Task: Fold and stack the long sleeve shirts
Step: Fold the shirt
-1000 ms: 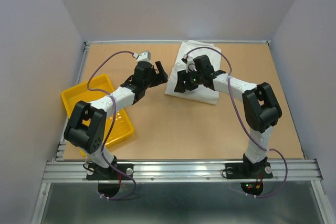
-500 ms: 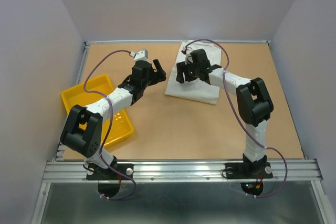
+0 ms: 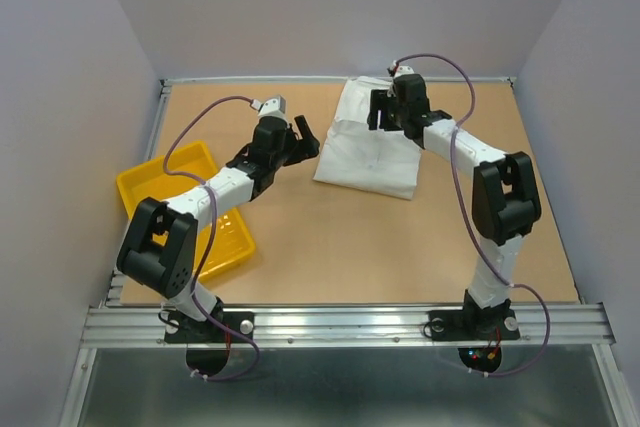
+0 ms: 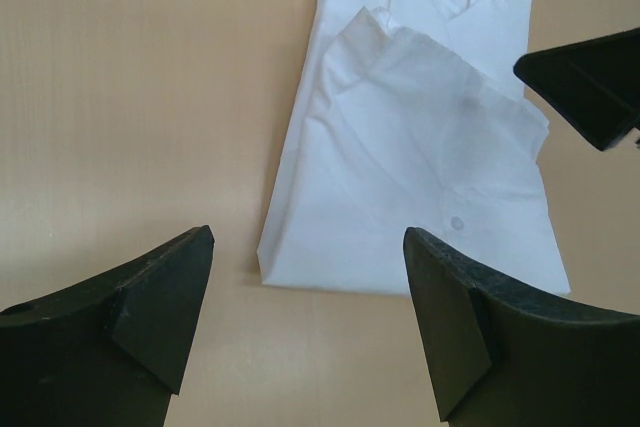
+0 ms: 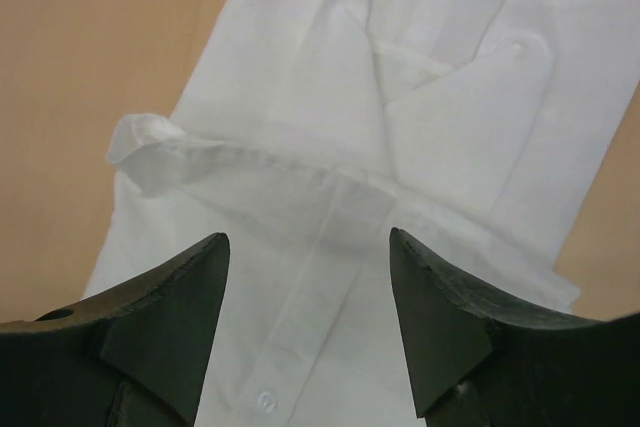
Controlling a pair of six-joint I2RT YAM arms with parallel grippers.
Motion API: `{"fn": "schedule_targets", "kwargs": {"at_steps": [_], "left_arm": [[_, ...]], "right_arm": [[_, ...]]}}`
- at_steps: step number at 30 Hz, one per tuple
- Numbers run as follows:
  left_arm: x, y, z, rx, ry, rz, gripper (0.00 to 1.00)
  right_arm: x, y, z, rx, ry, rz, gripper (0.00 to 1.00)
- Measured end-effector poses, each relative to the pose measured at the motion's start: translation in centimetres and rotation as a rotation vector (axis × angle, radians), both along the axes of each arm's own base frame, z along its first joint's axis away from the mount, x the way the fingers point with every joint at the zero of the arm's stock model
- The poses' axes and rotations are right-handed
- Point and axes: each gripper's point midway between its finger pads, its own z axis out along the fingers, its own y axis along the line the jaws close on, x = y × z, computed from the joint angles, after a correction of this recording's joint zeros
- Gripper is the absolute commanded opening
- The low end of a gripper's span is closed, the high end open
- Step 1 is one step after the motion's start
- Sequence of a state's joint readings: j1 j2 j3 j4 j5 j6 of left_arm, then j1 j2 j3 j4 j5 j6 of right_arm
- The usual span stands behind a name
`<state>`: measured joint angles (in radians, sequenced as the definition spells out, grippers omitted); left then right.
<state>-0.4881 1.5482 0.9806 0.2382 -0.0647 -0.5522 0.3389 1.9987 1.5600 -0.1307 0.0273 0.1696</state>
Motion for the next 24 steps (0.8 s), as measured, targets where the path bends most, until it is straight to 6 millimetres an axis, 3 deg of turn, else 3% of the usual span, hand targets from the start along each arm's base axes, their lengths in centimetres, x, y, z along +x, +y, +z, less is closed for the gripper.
{"fn": "schedule_targets", "kwargs": {"at_steps": [3,6,7,8,10,11,15,24], "left_arm": [[-0.1,-0.7,-0.9,-0.001,0.020,-0.027,0.83],[0.0,-2.3,-1.9,-0.003,0.048,-0.074,0.69],[0.1,-2.7,-2.0,-0.005,0.052,-0.087,0.67],[0.5,-3.5,-2.2,-0.012,0.057,-0.103,0.58],[1.5,-5.1,-2.5,-0.027,0.063,-0.140,0.56],[2.1,-5.8,-2.6,-0.038,0.063,-0.155,0.48],[4.0,-8.3,-3.6,-0.071,0.070,-0.210,0.47],[8.0,-11.9,-6.7,-0.088,0.071,-0.279,0.47]], "right_arm": [[-2.7,0.3,1.5,0.073,0.015,-0.001,0.67],[-6.0,0.9,2.8,0.173,0.032,0.023,0.65],[-7.2,1.0,2.8,0.203,0.048,0.031,0.64],[-7.9,1.2,2.8,0.226,0.058,0.035,0.63],[-9.4,1.5,2.2,0.274,0.082,0.044,0.61],[-10.1,1.5,1.5,0.290,0.104,0.044,0.59],[-11.6,1.6,-0.6,0.312,0.168,0.039,0.51],[-11.3,2.5,-1.1,0.358,0.167,0.062,0.49]]}}
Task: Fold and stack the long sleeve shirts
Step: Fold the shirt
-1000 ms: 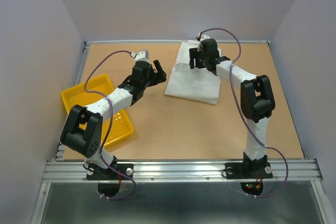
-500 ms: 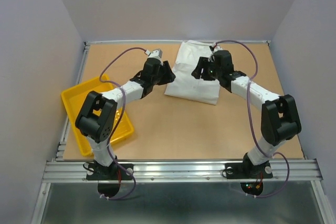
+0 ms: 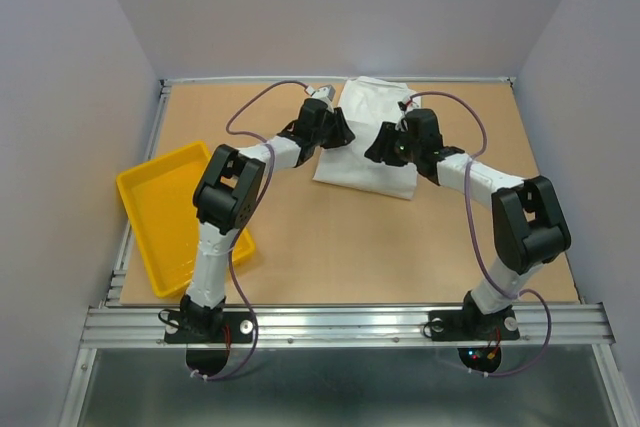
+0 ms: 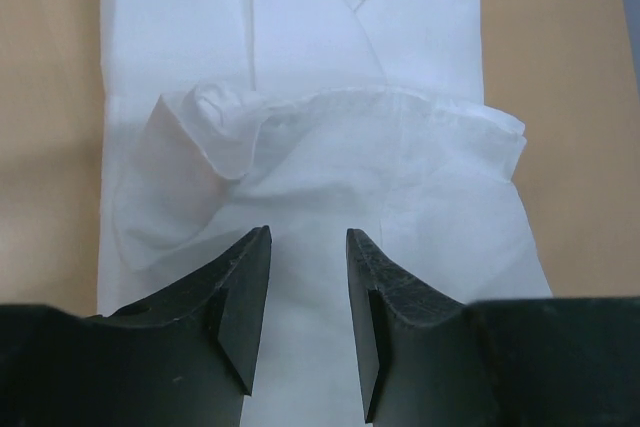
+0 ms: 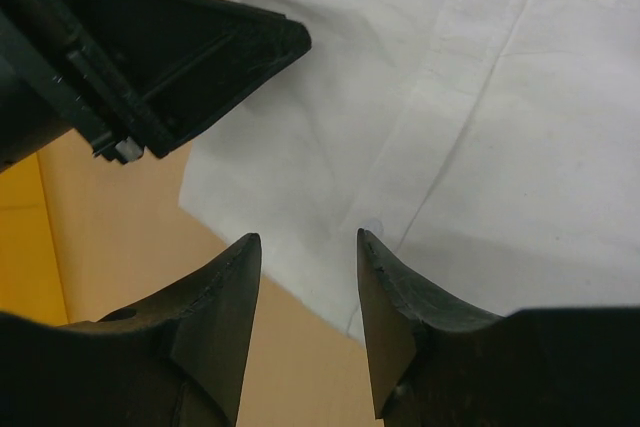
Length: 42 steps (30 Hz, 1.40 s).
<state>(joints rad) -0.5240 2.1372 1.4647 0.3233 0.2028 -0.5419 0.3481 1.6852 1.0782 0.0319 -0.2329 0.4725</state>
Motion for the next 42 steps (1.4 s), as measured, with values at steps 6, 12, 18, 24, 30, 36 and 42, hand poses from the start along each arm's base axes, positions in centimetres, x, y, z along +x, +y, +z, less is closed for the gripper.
{"fn": "schedule_targets", "kwargs": {"at_steps": [6,12,18,24,30,36,42], "left_arm": [[2.9,-1.5,-2.5,0.022,-0.026,-0.015,0.61],[4.1,-0.4,-1.2,0.058,-0.105,0.038,0.77],[1.7,2.5,5.0,0.037,-0.179,0.103,0.85],[-2.3,3.1,9.9,-0.077,-0.236,0.094,0.98],[-5.6,2.3,5.3,-0.083,-0.120,0.055,0.96],[-6.1,1.6,1.0,-0.086,-0.017,0.055,0.93],[-6.1,1.7,-3.3,-0.089,0.082,0.085,0.93]], "right_arm": [[-1.1,0.3,-1.6,0.010,0.045,0.030,0.48],[-1.4,0.3,-2.0,0.014,0.046,0.037,0.49],[-2.1,0.4,-2.7,0.035,0.072,0.037,0.49],[-3.4,2.1,-2.6,0.160,0.091,0.088,0.49],[-3.3,3.9,-0.4,0.298,0.062,0.136,0.49],[-2.6,4.9,-1.3,0.363,0.069,0.146,0.49],[-3.8,4.4,-8.1,0.369,0.209,0.105,0.48]]}}
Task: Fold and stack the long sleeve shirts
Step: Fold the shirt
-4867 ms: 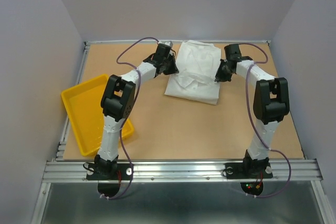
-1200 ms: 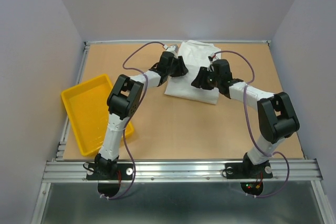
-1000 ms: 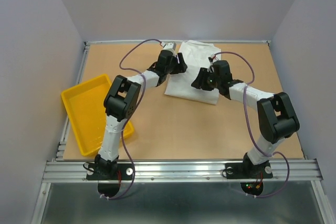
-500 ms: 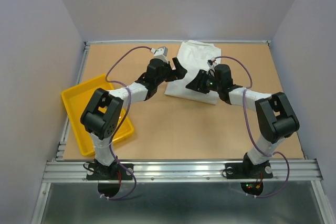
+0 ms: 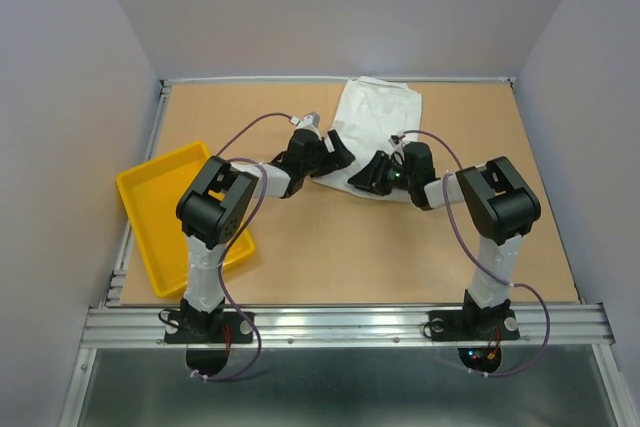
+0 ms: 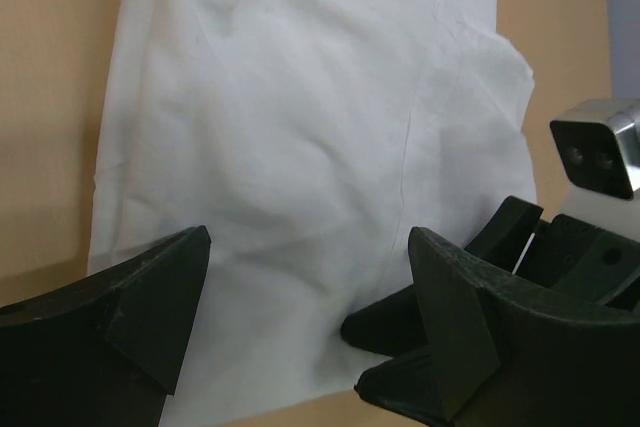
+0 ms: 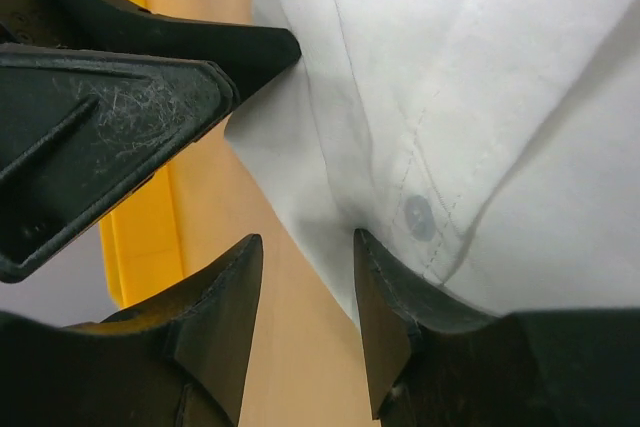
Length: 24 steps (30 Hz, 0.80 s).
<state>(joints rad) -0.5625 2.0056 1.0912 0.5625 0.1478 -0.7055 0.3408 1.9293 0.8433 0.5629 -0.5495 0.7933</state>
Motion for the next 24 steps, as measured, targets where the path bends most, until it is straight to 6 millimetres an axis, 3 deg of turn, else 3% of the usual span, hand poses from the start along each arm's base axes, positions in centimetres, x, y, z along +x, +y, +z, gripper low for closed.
{"fn": "schedule_targets", "kwargs": {"at_steps": [8,13,14,19,24], "left_arm": [[0.0,-0.1,0.2,-0.067,0.012,0.019,0.93],[-0.2,-0.1,0.1,-0.096,0.017,0.022,0.92],[-0.3,0.0,0.0,-0.098,0.019,0.025,0.92],[-0.2,0.5,-0.1,-0.122,0.018,0.045,0.92],[-0.3,1.0,0.0,-0.128,0.017,0.055,0.94]], "right_arm": [[-0.4,-2.3,-0.7,0.086,-0.040,-0.029,0.47],[-0.5,-5.9,-0.7,0.125,-0.057,-0.078,0.48],[0.0,-7.5,-0.7,0.129,-0.060,-0.112,0.48],[0.6,-11.8,-0.4,0.132,-0.069,-0.200,0.49],[0.9,-13.3,0.4,0.127,-0.074,-0.228,0.50]]}}
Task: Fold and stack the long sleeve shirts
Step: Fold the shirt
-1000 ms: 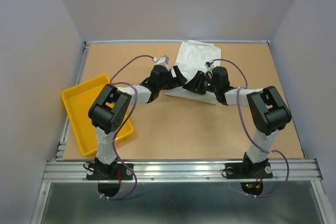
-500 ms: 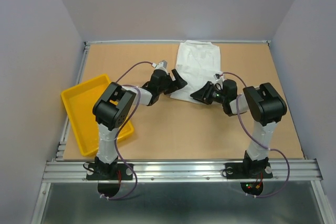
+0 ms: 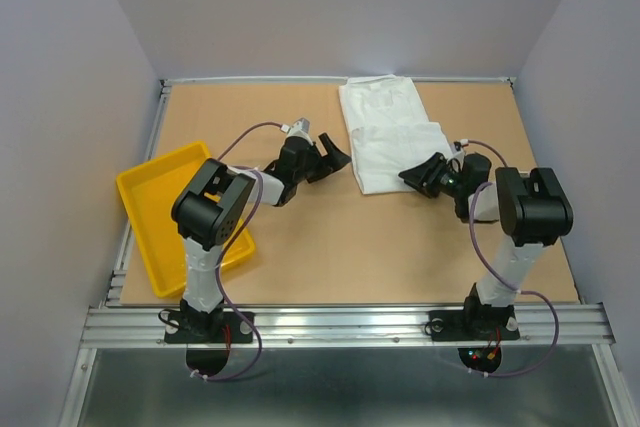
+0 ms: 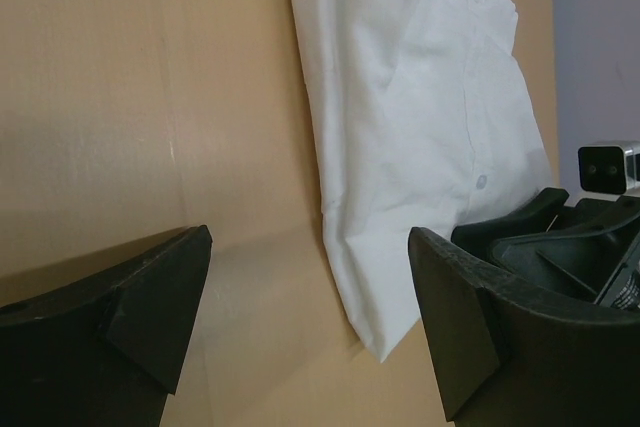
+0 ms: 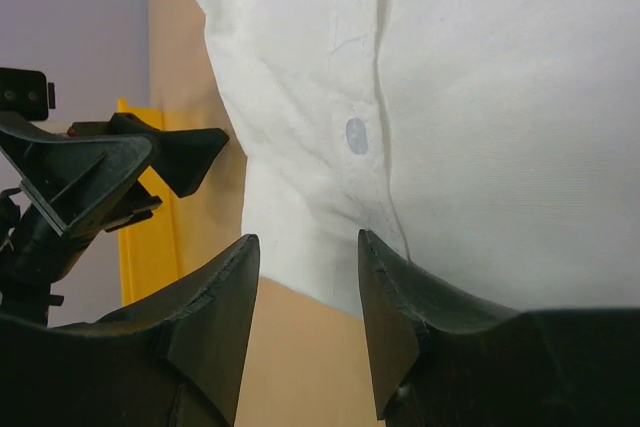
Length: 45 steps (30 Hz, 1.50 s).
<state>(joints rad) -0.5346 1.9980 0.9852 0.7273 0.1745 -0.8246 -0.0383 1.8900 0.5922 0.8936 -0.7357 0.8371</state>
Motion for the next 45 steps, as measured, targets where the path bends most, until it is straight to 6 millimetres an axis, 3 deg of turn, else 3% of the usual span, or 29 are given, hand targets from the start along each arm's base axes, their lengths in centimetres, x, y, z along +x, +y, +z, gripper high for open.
{"fn": "schedule_targets", "kwargs": {"at_steps": [5,9,14,17,19,22,25,28,32,35,40,43,45], "left_arm": [[-1.2,1.2,0.3,0.035,0.015,0.015,0.99],[-2.3,2.8,1.0,0.092,0.024,0.039,0.99],[-2.7,4.6,5.8,0.124,-0.043,0.072,0.99],[-3.5,5.9,9.0,0.135,-0.079,0.090,0.89],[-4.0,6.8,10.1,0.153,-0.086,0.102,0.80],[-5.1,8.2,11.2,0.187,-0.082,0.115,0.79],[-6.1,9.5,12.2,0.201,-0.095,0.132,0.86],[-7.4,10.5,12.8,0.210,-0.117,0.143,0.90],[-8.9,11.8,13.5,0.233,-0.144,0.150,0.88],[-9.7,12.5,13.3,0.245,-0.150,0.154,0.86],[-11.2,13.3,11.4,0.266,-0.120,0.147,0.86],[-11.7,13.0,10.5,0.279,-0.099,0.130,0.86],[-11.8,12.5,10.1,0.283,-0.093,0.114,0.84]], "right_arm": [[-0.7,0.3,0.7,-0.057,0.021,0.023,0.51],[0.0,1.7,2.2,-0.199,-0.016,0.049,0.51],[1.6,4.5,4.8,-0.353,-0.112,0.090,0.51],[2.0,6.1,5.0,-0.440,-0.134,0.105,0.51],[2.3,7.0,4.4,-0.488,-0.132,0.115,0.51],[2.1,8.0,2.1,-0.563,-0.101,0.138,0.51],[0.8,9.2,-1.2,-0.653,-0.056,0.188,0.51],[0.3,11.1,-1.2,-0.693,-0.092,0.221,0.51],[-1.5,14.0,-1.4,-0.736,-0.134,0.277,0.51],[-4.0,17.0,-1.6,-0.763,-0.168,0.344,0.51],[-11.6,22.4,-1.6,-0.755,-0.204,0.529,0.53],[-14.4,22.5,-1.2,-0.748,-0.164,0.588,0.59],[-14.5,21.8,-0.1,-0.745,-0.150,0.569,0.64]]}}
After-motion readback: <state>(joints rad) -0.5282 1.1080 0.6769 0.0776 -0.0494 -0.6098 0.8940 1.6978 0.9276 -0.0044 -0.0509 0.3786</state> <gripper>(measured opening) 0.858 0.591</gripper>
